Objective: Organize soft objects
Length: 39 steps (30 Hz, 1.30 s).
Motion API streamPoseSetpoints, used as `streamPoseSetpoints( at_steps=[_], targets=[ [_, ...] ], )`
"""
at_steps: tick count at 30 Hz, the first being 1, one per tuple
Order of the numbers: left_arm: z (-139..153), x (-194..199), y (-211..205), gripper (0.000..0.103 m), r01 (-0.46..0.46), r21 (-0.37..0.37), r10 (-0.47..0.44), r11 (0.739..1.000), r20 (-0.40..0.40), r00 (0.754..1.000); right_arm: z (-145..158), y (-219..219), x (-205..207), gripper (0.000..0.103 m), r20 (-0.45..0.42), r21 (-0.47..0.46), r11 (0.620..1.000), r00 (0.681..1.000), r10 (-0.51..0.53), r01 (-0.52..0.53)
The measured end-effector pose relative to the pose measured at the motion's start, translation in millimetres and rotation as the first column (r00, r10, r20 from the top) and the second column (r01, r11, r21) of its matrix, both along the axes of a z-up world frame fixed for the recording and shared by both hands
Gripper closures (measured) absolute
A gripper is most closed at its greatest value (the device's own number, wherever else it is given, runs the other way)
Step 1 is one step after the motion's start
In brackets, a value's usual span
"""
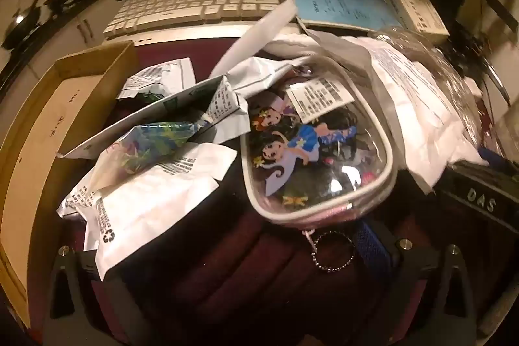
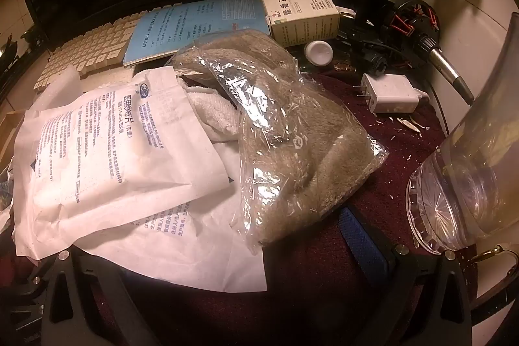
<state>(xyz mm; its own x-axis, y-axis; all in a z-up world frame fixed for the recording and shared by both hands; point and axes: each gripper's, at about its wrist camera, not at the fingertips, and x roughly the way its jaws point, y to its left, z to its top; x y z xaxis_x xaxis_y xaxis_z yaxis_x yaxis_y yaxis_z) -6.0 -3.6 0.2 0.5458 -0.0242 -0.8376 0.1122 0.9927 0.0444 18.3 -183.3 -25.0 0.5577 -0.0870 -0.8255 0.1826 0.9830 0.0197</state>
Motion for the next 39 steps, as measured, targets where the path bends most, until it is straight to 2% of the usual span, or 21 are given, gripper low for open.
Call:
streamPoseSetpoints(
  at_steps=[1, 2, 5, 9, 14, 21, 39],
  targets=[
    [-3, 5, -2, 0.0, 0.01, -0.001, -0.01, 1.0, -0.033, 0.999, 0, 0, 0, 0.0, 0.0, 0.004, 1.0, 1.0, 0.0, 0.0],
    [-3, 5, 3, 0.0, 0.028, -0.036, -0.03, 0.999, -0.043, 0.999, 0, 0, 0, 0.0, -0.001, 0.002, 1.0, 1.0, 0.0, 0.0],
    [-1, -13, 8, 0.0, 0.062, -0.05, -0.062, 0.997, 0.008, 0.998, 0, 0, 0, 0.0, -0.002, 0.001, 1.0, 1.0, 0.0, 0.0],
    [-2, -15, 7, 0.0, 0.061, -0.028, -0.06, 0.998, 0.017, 0.998, 0, 0, 0, 0.0, -0.002, 0.001, 1.0, 1.0, 0.0, 0.0],
    [2, -5, 7, 0.0, 0.072, -0.023, -0.073, 0.997, -0.039, 0.997, 0, 0, 0, 0.0, -0.002, 0.001, 1.0, 1.0, 0.0, 0.0],
    [-1, -16, 11, 0.0, 0.105, -0.034, -0.103, 0.994, 0.042, 0.994, 0, 0, 0, 0.0, -0.002, -0.001, 1.0, 1.0, 0.0, 0.0],
    [1, -24, 19, 0.0, 0.147, -0.037, -0.148, 0.988, -0.01, 0.989, -1, -1, -1, 0.0, -0.002, 0.0, 1.0, 1.0, 0.0, 0.0]
  ],
)
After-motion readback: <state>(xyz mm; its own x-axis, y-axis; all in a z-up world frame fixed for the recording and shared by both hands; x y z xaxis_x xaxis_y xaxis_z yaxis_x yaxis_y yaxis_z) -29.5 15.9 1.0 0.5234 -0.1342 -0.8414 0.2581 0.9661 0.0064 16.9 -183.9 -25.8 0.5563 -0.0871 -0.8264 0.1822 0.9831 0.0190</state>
